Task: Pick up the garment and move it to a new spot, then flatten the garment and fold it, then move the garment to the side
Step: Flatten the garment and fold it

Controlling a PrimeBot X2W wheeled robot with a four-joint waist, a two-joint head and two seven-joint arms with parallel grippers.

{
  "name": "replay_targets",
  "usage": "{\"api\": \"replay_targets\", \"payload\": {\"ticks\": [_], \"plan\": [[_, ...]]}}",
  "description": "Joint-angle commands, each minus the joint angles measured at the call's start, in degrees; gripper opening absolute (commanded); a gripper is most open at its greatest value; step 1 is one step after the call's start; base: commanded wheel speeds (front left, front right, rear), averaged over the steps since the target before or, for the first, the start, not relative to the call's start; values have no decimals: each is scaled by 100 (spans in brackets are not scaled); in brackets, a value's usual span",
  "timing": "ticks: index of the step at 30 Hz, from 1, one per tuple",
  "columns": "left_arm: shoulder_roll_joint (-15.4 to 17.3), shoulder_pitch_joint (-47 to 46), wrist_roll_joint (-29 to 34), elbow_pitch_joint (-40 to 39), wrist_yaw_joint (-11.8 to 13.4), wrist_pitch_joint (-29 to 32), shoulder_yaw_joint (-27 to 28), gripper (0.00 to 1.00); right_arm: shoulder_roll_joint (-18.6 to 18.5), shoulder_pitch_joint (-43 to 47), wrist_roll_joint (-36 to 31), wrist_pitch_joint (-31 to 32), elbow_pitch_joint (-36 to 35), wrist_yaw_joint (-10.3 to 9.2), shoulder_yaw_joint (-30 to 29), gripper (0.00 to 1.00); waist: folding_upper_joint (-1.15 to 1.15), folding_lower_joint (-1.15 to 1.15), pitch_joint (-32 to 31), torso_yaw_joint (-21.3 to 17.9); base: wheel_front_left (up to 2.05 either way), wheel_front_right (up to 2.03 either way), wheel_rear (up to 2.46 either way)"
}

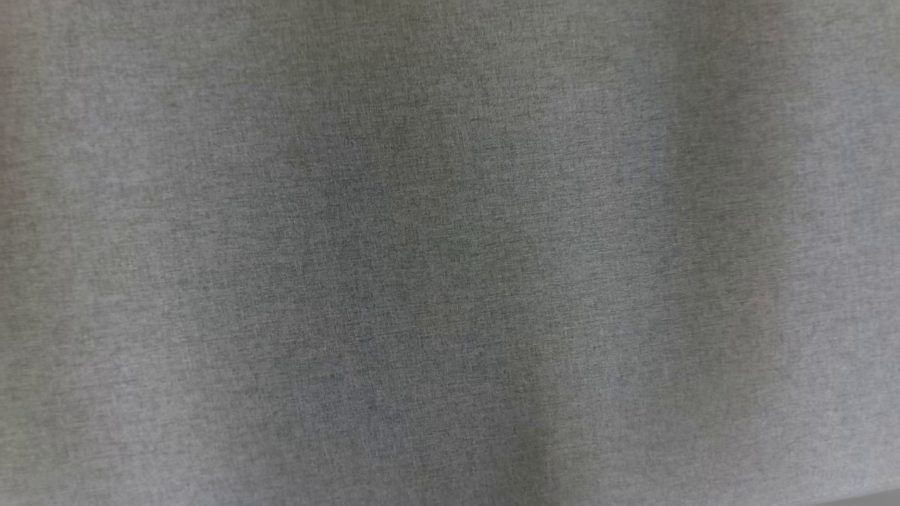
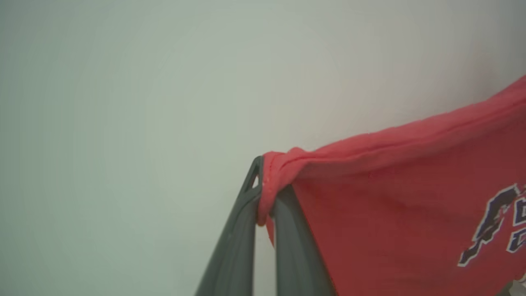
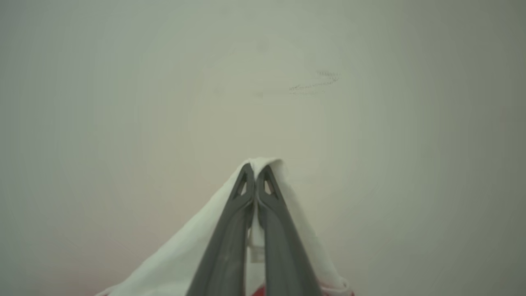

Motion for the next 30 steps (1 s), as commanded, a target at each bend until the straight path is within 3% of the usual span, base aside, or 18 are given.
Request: {"api": "replay_targets", "payload": {"ticks": [1,10,17,22,23,30], "plan": [[-32,-23,-5,56,16,-32,-39,0,34,-20,82,-32,90,3,-53,0,-1,0,57,21,0,0,0],[-221,509,-315,164,72,-644,95,0,3,402,342,-275,187,3,238,0,-1,0,126,94,0,0,0],[25,2454,-833,-205,120,-1242,392,0,-18,2526,1237,-474,-757,3,873,0,-1,0,-540,28,0,0,0],[347,4176,-1066,-1162,474,-1305,735,0,-205,4380,1918,-520,-1663,3,1114,0,-1,0,-1081,10,0,0,0],[347,4176,-1066,-1162,474,-1305,735,0,-205,4380,1918,-520,-1663,3,1114,0,-1,0,-1081,10,0,0,0],[819,6876,-981,-3025,1274,-1300,1291,0,-457,6882,2479,-458,-2994,3,1145,0,-1,0,-1669,-13,0,0,0]]}}
